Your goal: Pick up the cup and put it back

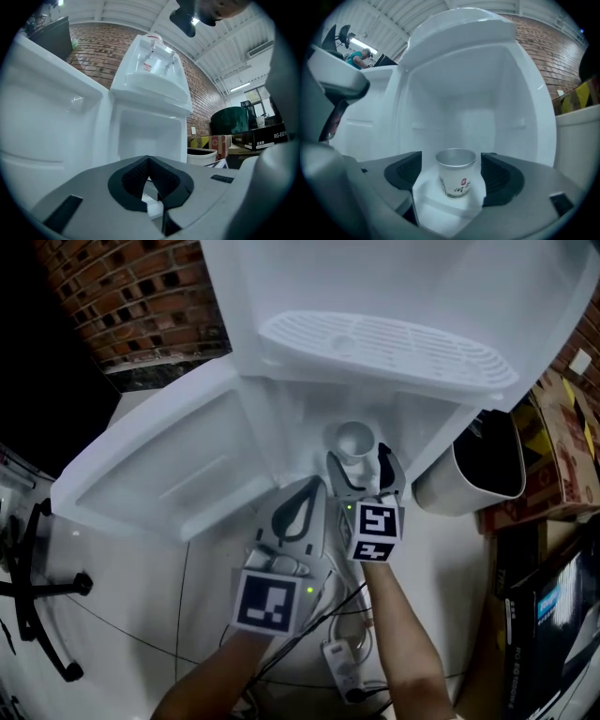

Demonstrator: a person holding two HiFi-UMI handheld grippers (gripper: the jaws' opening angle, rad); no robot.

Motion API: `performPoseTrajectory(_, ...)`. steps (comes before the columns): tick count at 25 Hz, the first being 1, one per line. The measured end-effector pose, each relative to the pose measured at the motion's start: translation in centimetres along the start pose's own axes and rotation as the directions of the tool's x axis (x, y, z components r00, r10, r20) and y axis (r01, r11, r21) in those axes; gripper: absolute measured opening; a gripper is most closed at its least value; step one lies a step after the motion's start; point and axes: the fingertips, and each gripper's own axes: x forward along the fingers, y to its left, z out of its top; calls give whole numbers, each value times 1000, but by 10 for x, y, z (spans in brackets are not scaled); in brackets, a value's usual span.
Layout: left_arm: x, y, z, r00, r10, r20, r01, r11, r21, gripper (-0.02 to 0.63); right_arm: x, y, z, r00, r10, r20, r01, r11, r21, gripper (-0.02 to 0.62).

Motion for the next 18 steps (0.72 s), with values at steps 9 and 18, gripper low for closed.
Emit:
performPoseTrajectory(9,-4,-1,-8,1000,-16,-24,17,1000,13,0,34,-13,-28,996,-40,-75,37,999,-35,327)
performPoseTrajectory(18,-2,-6,-10,999,-18,-36,19,999,30,0,-2,-3,8,1000,-16,-7,16,999,-32,322)
